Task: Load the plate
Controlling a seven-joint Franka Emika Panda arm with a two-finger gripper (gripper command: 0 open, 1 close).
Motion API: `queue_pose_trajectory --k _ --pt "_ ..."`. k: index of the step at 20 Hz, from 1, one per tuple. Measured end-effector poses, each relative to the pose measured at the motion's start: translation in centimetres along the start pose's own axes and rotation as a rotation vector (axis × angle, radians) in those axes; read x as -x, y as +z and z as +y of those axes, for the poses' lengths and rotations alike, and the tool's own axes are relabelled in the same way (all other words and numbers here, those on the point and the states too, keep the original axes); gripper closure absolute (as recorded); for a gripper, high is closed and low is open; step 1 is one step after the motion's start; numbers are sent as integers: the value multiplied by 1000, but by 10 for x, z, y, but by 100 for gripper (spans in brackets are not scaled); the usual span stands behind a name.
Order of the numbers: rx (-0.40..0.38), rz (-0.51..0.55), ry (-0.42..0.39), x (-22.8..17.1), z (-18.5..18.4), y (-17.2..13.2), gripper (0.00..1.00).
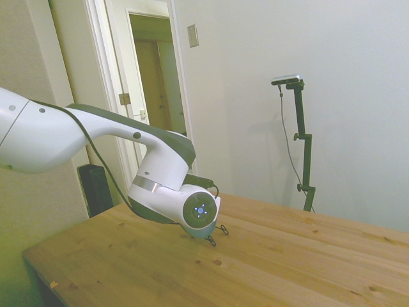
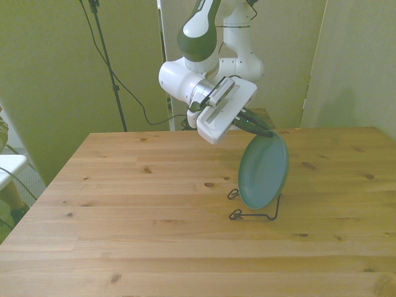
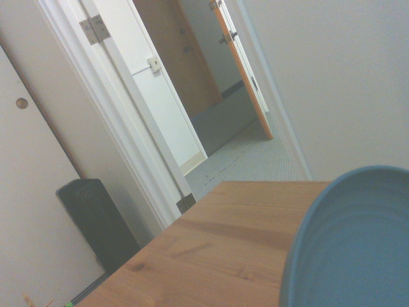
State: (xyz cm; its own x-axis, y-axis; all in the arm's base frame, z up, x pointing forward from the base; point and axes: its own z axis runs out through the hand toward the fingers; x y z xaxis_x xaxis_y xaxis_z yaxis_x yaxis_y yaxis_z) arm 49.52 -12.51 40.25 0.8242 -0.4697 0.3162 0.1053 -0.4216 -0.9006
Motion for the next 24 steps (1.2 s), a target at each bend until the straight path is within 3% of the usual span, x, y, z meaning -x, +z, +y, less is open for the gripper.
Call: queue_pose_trajectory --k 16,17,24 --pt "6 -3 2 -9 7 5 100" --pt "6 -3 2 -10 7 5 0" --pt "10 -7 6 -11 9 8 0"
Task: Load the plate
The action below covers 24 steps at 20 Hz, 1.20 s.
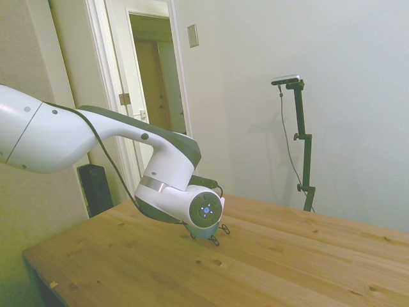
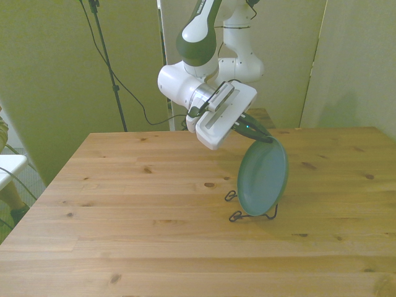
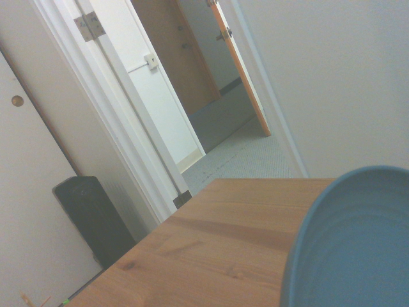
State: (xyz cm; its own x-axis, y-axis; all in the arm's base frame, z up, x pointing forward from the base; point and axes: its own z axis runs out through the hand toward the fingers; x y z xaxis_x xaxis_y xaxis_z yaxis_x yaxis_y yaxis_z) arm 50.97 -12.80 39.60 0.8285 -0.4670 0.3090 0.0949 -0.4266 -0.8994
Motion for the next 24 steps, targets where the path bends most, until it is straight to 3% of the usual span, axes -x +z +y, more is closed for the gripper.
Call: queue_pose_trajectory --k 12,18,24 --pt "11 4 -12 -3 -10 0 0" --pt "12 32 -53 4 -44 -17 0" --pt "81 140 -127 19 -95 -38 0"
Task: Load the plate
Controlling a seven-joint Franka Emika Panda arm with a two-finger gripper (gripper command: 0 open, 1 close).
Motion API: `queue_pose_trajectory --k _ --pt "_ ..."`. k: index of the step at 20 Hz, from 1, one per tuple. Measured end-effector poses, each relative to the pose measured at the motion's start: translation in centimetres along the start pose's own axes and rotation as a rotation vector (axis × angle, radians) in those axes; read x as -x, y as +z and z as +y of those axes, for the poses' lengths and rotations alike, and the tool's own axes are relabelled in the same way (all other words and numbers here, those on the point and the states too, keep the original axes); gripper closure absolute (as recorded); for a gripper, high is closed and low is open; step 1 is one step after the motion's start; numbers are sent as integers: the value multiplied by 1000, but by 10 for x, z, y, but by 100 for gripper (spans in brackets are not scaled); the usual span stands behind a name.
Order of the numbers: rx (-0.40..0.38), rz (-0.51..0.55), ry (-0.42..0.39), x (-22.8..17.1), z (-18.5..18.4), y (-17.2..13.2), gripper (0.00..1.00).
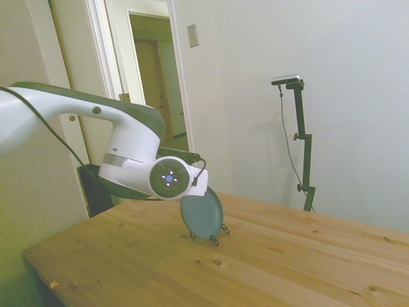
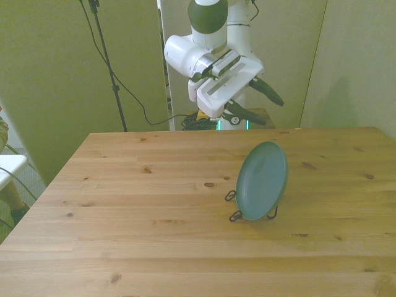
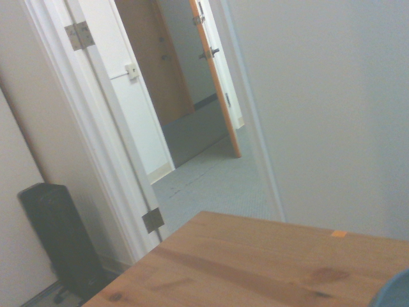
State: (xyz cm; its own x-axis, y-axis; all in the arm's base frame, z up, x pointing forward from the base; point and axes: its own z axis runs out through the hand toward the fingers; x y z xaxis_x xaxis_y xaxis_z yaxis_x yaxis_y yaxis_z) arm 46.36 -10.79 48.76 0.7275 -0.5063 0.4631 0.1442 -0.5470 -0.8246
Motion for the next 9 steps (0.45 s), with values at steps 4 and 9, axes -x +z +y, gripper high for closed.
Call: queue_pose_trajectory --k 4,9 --pt "139 -14 1 12 -45 -8 0" --pt "288 -137 106 8 -67 -1 0"
